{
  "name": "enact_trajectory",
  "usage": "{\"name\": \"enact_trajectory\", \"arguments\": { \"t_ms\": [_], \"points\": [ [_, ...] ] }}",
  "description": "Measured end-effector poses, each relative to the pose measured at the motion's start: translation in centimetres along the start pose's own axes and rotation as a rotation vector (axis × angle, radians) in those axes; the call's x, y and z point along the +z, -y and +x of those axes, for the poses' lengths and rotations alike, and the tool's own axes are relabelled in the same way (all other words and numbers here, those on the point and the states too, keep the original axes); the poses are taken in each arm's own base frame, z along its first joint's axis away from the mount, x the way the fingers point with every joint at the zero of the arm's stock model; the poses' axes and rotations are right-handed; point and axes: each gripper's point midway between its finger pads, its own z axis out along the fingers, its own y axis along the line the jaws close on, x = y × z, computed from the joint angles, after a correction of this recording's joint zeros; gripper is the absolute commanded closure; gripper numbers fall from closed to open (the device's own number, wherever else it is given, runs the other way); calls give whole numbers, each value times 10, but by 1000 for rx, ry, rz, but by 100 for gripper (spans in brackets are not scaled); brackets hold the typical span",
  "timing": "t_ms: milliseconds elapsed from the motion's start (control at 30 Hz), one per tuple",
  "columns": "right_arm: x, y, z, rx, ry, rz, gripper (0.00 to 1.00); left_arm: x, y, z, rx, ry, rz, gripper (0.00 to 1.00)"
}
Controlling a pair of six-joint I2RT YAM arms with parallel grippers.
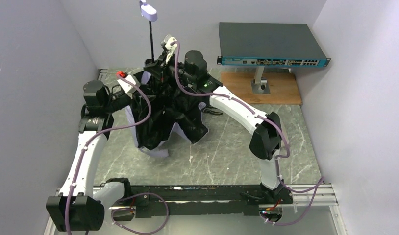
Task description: Open the umbrella
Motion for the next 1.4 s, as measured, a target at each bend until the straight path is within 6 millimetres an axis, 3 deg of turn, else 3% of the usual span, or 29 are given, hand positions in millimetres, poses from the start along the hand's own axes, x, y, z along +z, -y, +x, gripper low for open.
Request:
{"name": "enact_trajectory", "arguments": {
  "t_ms": [133,333,500,733,900,1000,1167,1400],
  "points": [
    [-1,-20,-6,-3,4,-31,100,14,-6,-1,50,17,-3,47],
    [-7,-24,-25,-15,34,-31,100,28,-14,5,98,29,-15,58],
    [-9,-26,-31,-11,44,-31,100,36,-27,15,102,18,-44,60],
    [-9,-25,-31,-6,43,-27,100,41,-28,13,120,27,-49,59],
    [-9,-29,-31,-1,42,-35,100,51,-18,12,139,14,-34,62],
    [-8,-34,-30,0,40,-41,100,58,-23,12,139,-7,-50,67],
    [-8,-31,-24,-6,31,-17,100,59,-30,26,121,-66,-87,73],
    [-10,-26,-12,14,-18,10,100,57,-32,45,170,-111,-98,66]
  ]
}}
